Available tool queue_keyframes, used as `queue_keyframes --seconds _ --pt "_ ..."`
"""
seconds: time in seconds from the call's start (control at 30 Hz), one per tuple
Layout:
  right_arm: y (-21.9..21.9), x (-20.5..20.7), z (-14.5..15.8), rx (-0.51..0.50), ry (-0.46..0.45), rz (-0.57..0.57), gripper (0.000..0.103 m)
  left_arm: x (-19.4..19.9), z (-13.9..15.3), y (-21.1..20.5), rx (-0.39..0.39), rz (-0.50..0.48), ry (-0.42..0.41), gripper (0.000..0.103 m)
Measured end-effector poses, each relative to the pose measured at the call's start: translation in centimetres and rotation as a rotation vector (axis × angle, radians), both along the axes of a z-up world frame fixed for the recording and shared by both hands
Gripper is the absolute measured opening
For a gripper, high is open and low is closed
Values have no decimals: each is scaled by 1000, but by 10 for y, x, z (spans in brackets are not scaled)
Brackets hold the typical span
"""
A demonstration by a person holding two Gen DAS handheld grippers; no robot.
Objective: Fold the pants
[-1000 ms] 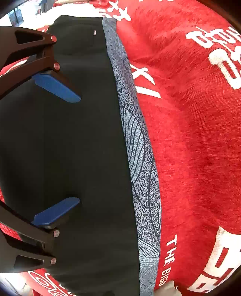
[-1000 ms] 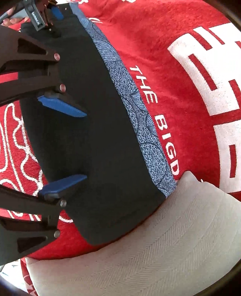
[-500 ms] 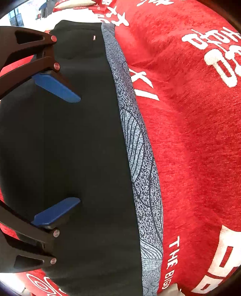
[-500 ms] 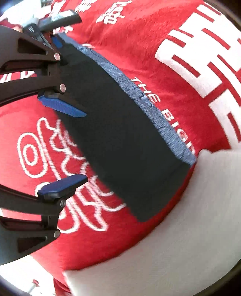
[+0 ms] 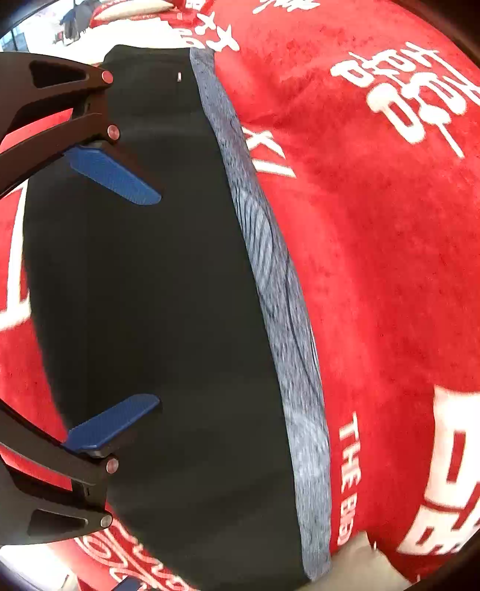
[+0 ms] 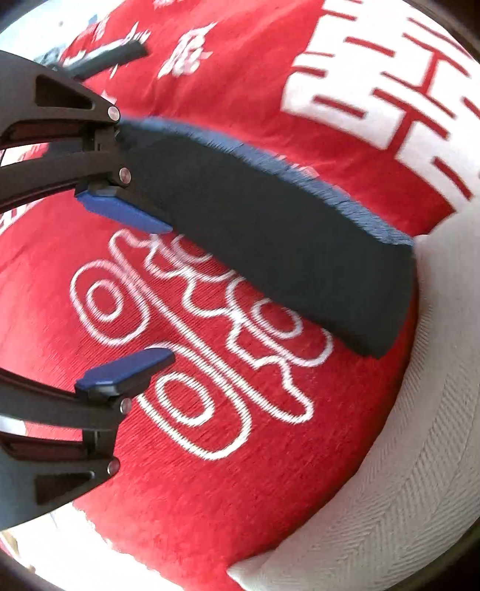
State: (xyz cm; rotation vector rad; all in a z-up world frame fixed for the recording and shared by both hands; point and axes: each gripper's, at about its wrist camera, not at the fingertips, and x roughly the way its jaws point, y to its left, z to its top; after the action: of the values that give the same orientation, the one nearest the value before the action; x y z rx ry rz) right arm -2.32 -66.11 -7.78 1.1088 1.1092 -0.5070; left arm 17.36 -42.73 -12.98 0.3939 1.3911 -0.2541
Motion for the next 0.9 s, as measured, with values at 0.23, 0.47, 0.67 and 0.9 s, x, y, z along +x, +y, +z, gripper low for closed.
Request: queue_keyframes --seconds 0.23,0.47,0.67,0.9 --pt "-31 -6 -19 77 -194 -122 68 -6 -2 -35 -78 -2 19 103" --pt "-43 -5 -23 52 -303 -77 68 -9 -18 -48 -94 -2 41 103" --pt "-46 23 -31 1 -335 -76 68 -8 -20 -49 -91 -17 37 103" --pt "-51 39 -24 -28 -191 -69 13 -8 8 -60 -169 -41 26 64"
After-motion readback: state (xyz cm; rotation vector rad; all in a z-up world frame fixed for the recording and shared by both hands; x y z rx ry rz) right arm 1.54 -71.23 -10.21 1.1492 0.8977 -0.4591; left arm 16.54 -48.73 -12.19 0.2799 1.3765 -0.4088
